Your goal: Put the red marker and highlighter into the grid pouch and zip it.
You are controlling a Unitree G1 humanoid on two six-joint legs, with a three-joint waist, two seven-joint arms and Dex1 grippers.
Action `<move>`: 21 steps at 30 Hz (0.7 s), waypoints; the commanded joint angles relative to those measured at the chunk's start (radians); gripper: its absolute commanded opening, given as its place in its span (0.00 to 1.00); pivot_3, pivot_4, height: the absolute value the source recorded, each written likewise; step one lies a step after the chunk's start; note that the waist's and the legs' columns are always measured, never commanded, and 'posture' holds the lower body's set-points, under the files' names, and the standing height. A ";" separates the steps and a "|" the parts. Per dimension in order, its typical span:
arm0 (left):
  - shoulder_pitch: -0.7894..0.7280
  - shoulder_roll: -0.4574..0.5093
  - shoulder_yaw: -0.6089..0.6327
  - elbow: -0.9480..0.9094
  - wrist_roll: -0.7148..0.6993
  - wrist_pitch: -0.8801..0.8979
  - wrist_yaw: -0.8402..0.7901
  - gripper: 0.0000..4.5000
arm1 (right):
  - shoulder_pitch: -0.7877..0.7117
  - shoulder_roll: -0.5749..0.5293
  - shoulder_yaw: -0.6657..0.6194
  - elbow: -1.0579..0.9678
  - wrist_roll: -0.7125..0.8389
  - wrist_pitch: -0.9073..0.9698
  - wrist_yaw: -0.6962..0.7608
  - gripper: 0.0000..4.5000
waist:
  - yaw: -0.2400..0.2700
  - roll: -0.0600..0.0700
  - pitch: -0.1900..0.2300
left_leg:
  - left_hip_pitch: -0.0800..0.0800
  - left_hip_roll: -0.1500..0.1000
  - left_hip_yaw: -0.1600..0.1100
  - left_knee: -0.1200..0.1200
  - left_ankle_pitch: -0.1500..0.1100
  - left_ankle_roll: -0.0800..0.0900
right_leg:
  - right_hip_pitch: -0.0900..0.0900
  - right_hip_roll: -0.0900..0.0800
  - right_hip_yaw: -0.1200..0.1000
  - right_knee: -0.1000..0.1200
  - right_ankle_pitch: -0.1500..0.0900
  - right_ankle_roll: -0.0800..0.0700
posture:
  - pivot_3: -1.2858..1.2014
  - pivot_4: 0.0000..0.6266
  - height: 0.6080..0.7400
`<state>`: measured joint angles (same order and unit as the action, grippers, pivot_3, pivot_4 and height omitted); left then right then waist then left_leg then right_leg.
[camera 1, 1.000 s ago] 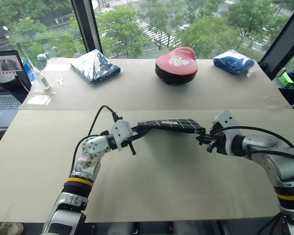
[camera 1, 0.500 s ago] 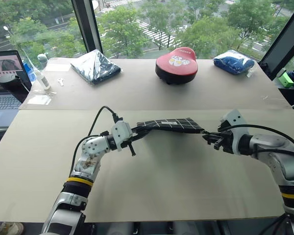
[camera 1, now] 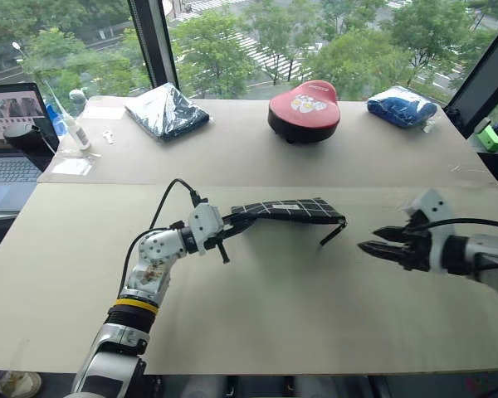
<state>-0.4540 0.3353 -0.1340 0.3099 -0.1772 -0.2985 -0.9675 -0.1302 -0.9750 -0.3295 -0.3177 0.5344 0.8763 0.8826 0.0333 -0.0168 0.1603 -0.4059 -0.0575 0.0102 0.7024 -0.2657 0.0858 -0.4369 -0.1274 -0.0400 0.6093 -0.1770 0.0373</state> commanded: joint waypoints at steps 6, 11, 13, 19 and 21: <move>0.013 0.051 -0.039 -0.113 -0.138 0.160 -0.217 0.45 | 0.055 -0.005 -0.069 -0.043 -0.001 -0.059 0.011 0.64 | 0.003 0.000 0.000 | 0.000 0.000 0.000 0.001 0.000 0.000 | 0.000 0.000 0.000 0.000 0.000 0.000 | 0.52 0.24 1.00; 0.052 0.107 0.016 -0.256 -0.282 0.395 -0.228 0.76 | 0.050 0.003 -0.061 -0.036 0.001 -0.068 0.002 0.64 | 0.003 0.000 0.000 | 0.000 0.001 0.000 0.001 0.000 0.000 | 0.000 0.000 0.000 0.000 0.000 0.000 | 0.52 0.24 1.00; 0.072 0.147 0.058 -0.336 -0.390 0.553 -0.217 0.76 | 0.047 0.002 -0.061 -0.023 -0.002 -0.076 0.003 0.64 | 0.002 0.000 0.000 | 0.000 0.001 0.000 0.001 0.000 0.000 | 0.000 0.000 0.001 0.000 0.000 0.000 | 0.52 0.24 1.00; 0.118 0.234 0.234 -0.387 -0.500 0.806 -0.038 0.76 | 0.000 0.028 -0.059 0.053 -0.006 -0.127 -0.008 0.64 | -0.002 0.000 0.000 | 0.001 0.001 0.000 0.001 0.000 0.000 | 0.001 0.001 0.001 0.000 0.000 0.001 | 0.52 0.24 1.00; 0.149 0.258 0.302 -0.395 -0.523 0.865 0.028 0.76 | -0.019 0.055 -0.062 0.089 0.003 -0.144 -0.016 0.64 | -0.006 0.000 0.000 | 0.002 0.001 0.000 0.000 0.000 0.000 | 0.002 0.002 0.001 0.000 -0.001 0.001 | 0.52 0.24 1.00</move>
<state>-0.3244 0.5746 0.0978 -0.0530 -0.6693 0.5139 -1.0031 -0.1285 -0.9324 -0.3670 -0.2500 0.5317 0.7693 0.8757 0.0269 -0.0169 0.1605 -0.4038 -0.0560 0.0098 0.7028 -0.2657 0.0858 -0.4352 -0.1252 -0.0393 0.6096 -0.1777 0.0382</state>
